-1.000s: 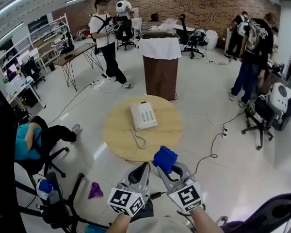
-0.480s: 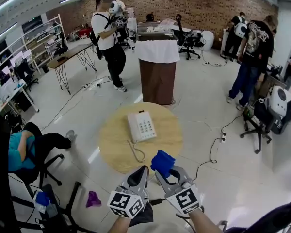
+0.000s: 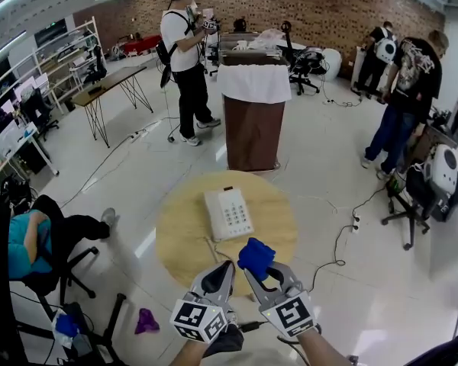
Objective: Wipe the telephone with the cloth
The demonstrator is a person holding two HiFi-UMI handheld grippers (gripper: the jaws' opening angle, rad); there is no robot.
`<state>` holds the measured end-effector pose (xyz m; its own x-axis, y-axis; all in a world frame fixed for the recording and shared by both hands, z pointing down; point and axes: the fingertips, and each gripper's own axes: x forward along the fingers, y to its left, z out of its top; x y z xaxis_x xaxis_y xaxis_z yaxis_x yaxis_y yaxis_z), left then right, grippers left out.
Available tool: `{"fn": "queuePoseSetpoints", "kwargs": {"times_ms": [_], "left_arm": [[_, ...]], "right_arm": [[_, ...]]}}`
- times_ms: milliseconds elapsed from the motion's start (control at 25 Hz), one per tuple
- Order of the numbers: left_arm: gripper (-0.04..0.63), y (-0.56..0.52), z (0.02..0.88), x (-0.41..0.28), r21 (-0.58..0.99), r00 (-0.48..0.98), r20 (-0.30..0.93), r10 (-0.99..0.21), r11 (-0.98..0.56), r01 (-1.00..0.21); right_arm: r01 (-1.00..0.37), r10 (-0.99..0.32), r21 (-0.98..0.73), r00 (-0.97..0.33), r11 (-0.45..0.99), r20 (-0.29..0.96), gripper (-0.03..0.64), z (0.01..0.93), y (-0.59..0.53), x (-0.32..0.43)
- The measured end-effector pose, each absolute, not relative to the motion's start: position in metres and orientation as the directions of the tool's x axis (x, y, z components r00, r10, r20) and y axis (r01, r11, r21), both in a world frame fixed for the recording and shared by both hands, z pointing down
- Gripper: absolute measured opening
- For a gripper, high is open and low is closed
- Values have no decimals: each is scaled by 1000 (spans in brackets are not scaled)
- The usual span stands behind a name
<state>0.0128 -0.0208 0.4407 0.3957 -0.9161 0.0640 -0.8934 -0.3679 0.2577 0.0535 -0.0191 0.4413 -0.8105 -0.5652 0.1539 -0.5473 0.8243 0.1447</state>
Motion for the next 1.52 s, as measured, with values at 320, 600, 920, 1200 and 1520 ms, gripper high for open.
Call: {"fn": "queuePoseSetpoints", "kwargs": {"times_ms": [320, 600, 920, 1200, 1520], "left_arm": [[2, -69, 445, -20, 283, 413, 77, -907, -377, -882], [2, -100, 456, -48, 293, 424, 98, -900, -381, -877], [2, -133, 470, -73, 326, 452, 106, -886, -399, -857], [2, -160, 504, -87, 415, 486, 141, -863, -394, -820], [106, -191, 570, -98, 550, 578, 225, -785, -387, -740]], "right_arm": [[-547, -568, 156, -804, 823, 178, 71, 438, -64, 23], [-564, -585, 153, -788, 811, 193, 71, 446, -94, 0], [-588, -605, 141, -772, 797, 196, 71, 455, -124, -24], [-601, -616, 137, -757, 788, 221, 71, 468, -140, -33], [-627, -636, 122, -732, 769, 246, 71, 481, -155, -33]]}}
